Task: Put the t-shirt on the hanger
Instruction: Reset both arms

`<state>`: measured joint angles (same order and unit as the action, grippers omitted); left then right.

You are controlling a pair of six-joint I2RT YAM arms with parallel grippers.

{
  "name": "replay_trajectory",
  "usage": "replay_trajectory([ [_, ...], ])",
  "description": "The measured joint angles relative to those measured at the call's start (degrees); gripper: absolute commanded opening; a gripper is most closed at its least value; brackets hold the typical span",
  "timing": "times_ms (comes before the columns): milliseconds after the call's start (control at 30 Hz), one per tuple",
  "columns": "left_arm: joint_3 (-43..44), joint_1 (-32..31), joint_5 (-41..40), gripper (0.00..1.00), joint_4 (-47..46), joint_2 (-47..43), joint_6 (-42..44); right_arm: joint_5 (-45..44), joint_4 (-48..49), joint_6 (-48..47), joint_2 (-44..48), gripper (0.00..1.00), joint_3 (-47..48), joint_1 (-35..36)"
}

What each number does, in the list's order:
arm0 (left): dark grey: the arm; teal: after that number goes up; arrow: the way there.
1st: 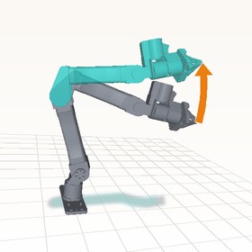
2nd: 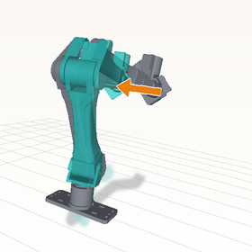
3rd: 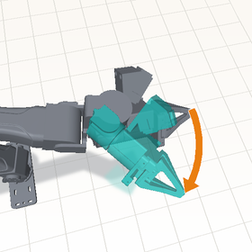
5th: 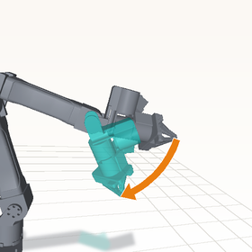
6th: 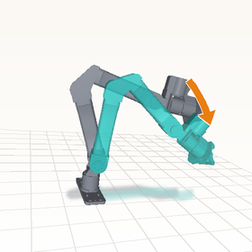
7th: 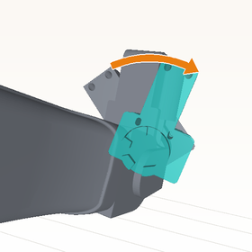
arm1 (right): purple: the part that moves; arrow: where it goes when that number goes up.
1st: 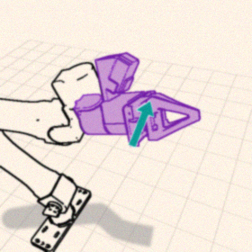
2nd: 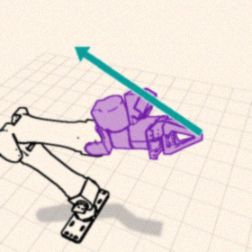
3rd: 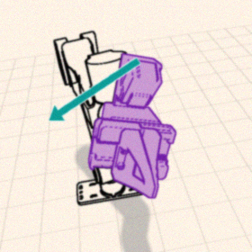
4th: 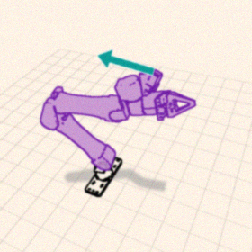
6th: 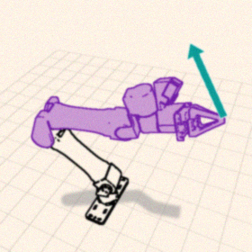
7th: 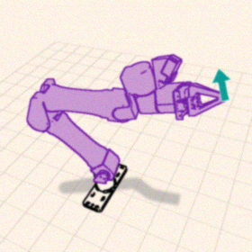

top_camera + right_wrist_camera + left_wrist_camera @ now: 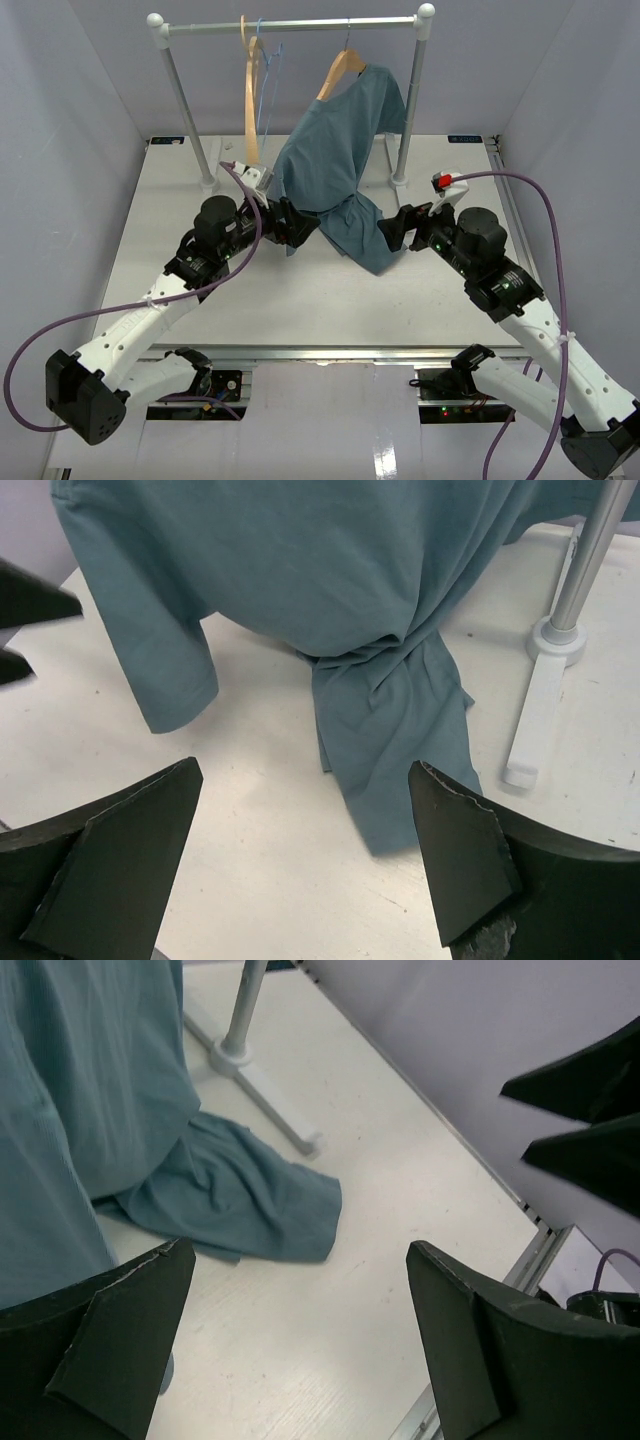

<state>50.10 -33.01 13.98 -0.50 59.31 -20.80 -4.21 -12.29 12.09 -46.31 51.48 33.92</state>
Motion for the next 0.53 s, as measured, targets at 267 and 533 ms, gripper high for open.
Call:
replay_trajectory([
  [267,-11.20,-2.28,-4.10,0.98,-6.39,-11.49,-0.92,-2.91,-1.31,-0.01,-2.26,0.90,1.14,0.23],
  [533,-12.78,-5.98,-7.81,0.98,-10.76,-14.28,-0.15,-3.53,-1.34,-0.26,-3.46,0.91,1.14,0.32],
])
